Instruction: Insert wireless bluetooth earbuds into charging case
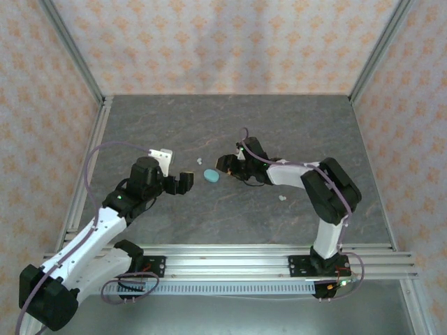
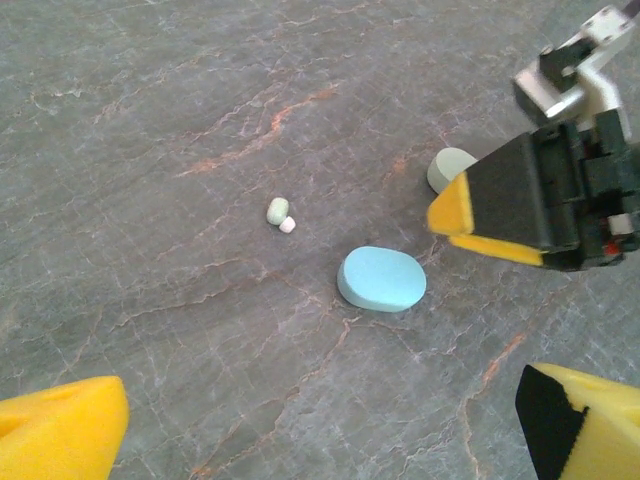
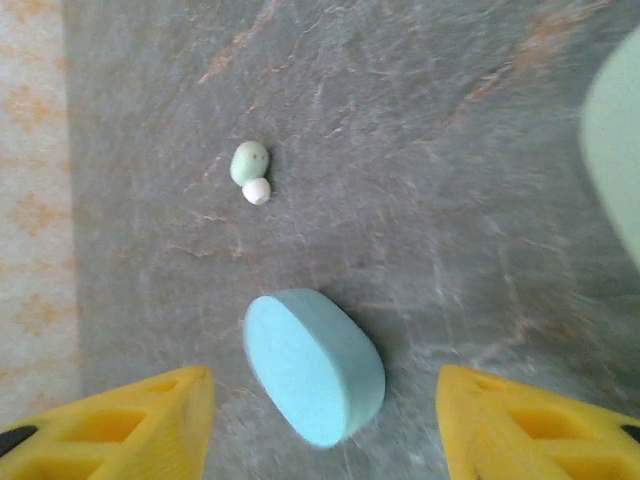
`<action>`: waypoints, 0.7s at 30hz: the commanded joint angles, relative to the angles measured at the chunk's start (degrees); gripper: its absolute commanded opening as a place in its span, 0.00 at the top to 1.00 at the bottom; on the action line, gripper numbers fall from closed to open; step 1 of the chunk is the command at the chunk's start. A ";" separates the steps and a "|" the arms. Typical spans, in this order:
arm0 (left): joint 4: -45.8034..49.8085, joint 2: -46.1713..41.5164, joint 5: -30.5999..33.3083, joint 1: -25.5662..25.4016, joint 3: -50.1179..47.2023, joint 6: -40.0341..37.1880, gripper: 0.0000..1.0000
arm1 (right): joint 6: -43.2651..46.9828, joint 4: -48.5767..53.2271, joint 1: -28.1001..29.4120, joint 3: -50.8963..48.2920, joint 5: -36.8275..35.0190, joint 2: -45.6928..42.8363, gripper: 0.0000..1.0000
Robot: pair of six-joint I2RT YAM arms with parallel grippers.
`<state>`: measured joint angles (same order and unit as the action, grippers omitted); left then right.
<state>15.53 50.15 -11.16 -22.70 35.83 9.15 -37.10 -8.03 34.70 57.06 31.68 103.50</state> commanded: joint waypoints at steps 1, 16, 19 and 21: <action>-1.60 1.35 -0.24 0.66 0.44 0.08 0.00 | 7.79 15.04 -0.16 4.61 -6.53 -4.84 0.40; -1.76 17.56 -7.01 0.76 8.65 -2.22 0.03 | 22.34 40.16 -2.48 23.55 -21.08 5.88 0.37; -1.54 20.66 -7.71 0.71 10.44 -2.77 0.05 | 23.14 40.74 -2.53 26.06 -21.21 8.93 0.37; -2.16 22.13 -8.04 0.64 10.82 -2.96 0.05 | 24.04 41.05 -2.51 27.33 -21.33 10.85 0.37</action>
<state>14.31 71.11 -17.69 -22.70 44.64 7.62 -15.31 29.89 32.08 81.52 12.03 112.42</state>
